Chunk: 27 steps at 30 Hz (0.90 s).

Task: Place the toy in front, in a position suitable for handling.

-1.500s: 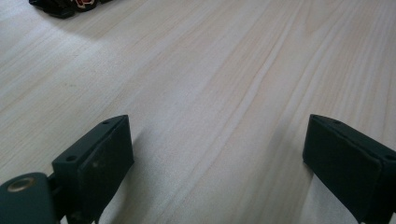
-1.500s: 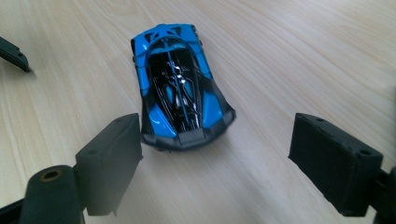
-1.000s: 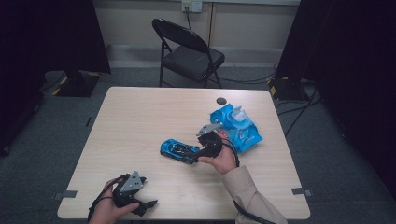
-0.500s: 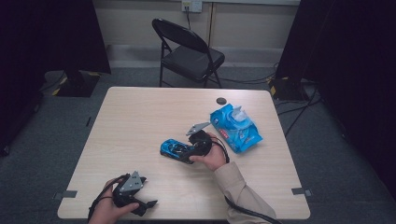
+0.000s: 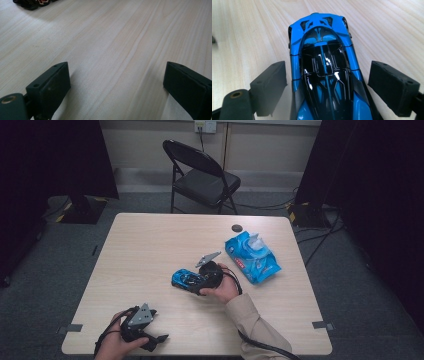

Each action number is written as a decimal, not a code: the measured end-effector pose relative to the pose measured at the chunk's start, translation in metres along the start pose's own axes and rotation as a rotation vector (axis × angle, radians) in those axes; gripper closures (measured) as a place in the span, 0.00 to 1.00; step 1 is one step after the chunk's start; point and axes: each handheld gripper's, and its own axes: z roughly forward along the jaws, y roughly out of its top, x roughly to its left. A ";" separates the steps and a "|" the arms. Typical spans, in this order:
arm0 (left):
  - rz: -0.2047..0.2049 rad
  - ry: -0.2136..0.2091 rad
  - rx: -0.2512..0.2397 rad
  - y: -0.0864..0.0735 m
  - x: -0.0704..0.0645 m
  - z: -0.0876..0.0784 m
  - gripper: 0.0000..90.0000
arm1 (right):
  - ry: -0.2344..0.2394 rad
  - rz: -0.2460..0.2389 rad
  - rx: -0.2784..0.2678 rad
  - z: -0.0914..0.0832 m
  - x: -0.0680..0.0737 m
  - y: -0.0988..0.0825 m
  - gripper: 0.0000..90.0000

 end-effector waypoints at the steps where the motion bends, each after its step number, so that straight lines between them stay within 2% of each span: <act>1: 0.001 0.000 0.000 0.000 0.000 0.000 0.07 | -0.008 -0.004 0.004 0.000 0.000 0.000 0.16; 6: 0.002 -0.003 -0.001 0.000 0.000 0.000 0.07 | -0.007 -0.017 0.025 0.004 0.001 0.003 0.17; 11: 0.004 -0.004 -0.002 0.000 0.001 0.000 0.07 | -0.005 -0.019 0.016 0.007 0.001 0.005 0.16; 22: 0.005 -0.004 0.000 0.000 0.001 0.000 0.07 | 0.000 -0.052 0.059 0.014 0.000 0.004 0.16; 27: 0.005 -0.004 0.000 0.000 0.001 0.000 0.07 | -0.008 -0.058 0.045 0.015 0.000 0.003 0.17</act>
